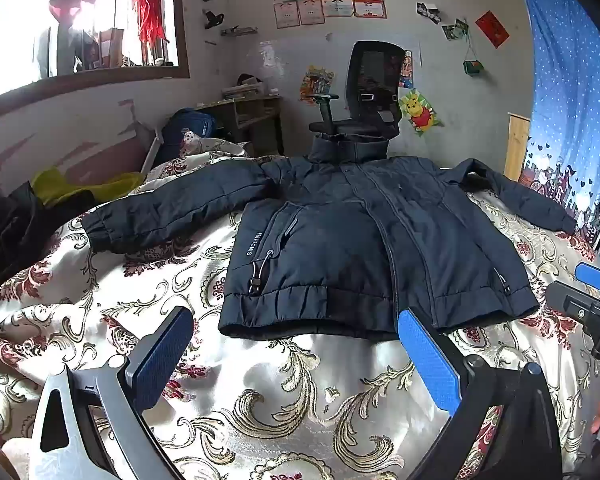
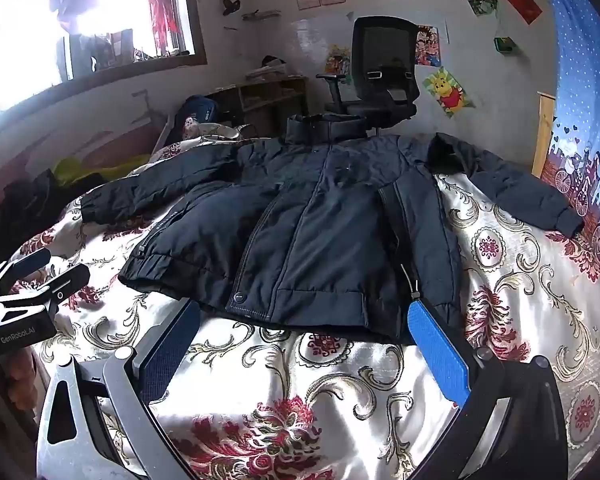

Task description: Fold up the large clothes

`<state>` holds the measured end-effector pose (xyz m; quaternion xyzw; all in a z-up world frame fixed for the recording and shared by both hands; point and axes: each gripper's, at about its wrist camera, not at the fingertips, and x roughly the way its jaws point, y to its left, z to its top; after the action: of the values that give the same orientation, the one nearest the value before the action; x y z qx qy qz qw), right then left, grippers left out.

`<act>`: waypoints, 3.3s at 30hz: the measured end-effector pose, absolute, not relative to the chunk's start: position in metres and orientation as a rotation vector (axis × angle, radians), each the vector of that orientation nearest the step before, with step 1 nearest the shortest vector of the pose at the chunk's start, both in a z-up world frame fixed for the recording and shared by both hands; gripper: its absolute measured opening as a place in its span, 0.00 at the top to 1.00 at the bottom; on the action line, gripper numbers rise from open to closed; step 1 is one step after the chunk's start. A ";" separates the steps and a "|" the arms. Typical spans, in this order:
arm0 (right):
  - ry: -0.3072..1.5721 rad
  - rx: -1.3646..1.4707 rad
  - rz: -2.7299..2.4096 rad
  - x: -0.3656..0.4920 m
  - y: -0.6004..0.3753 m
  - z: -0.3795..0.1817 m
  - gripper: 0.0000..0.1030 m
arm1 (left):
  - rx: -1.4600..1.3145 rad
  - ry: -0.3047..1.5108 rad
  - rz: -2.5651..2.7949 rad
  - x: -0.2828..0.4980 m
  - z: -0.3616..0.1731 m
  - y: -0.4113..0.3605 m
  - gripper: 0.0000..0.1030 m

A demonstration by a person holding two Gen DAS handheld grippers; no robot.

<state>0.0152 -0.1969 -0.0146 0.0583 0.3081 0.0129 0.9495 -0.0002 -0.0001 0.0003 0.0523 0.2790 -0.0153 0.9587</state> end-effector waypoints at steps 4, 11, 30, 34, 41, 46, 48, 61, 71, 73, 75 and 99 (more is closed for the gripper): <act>0.628 0.120 0.026 0.015 -0.197 -0.015 0.01 | 0.105 0.565 -0.028 0.000 0.000 0.000 0.00; 0.628 0.123 0.027 0.015 -0.198 -0.015 0.01 | 0.110 0.562 -0.030 0.000 0.000 0.001 0.00; 0.630 0.129 0.029 0.015 -0.198 -0.017 0.01 | 0.104 0.563 -0.024 0.001 0.005 0.004 0.00; 0.631 0.130 0.029 0.015 -0.198 -0.017 0.01 | 0.110 0.561 -0.025 -0.001 0.004 0.000 0.00; 0.631 0.130 0.030 0.015 -0.198 -0.017 0.01 | 0.108 0.560 -0.025 -0.001 0.004 0.001 0.00; 0.631 0.131 0.029 0.015 -0.198 -0.017 0.01 | 0.111 0.561 -0.024 -0.001 0.003 -0.001 0.00; 0.632 0.131 0.029 0.015 -0.198 -0.018 0.01 | 0.111 0.561 -0.024 -0.001 0.003 -0.001 0.00; 0.632 0.133 0.030 0.015 -0.198 -0.018 0.01 | 0.112 0.559 -0.024 -0.002 0.003 -0.002 0.00; 0.633 0.132 0.031 0.014 -0.198 -0.020 0.01 | 0.112 0.560 -0.024 0.000 0.002 -0.001 0.00; 0.633 0.131 0.031 0.015 -0.198 -0.019 0.01 | 0.114 0.560 -0.026 -0.002 0.004 -0.003 0.00; 0.633 0.132 0.031 0.015 -0.198 -0.018 0.01 | 0.114 0.559 -0.027 -0.002 0.004 -0.004 0.00; 0.749 0.231 -0.025 0.046 -0.226 -0.010 0.01 | 0.101 0.470 -0.021 0.008 0.041 -0.003 0.00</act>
<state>0.0463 -0.2255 -0.0096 0.1127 0.3652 -0.0123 0.9240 0.0080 -0.0029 0.0407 0.0501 0.2328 -0.0105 0.9712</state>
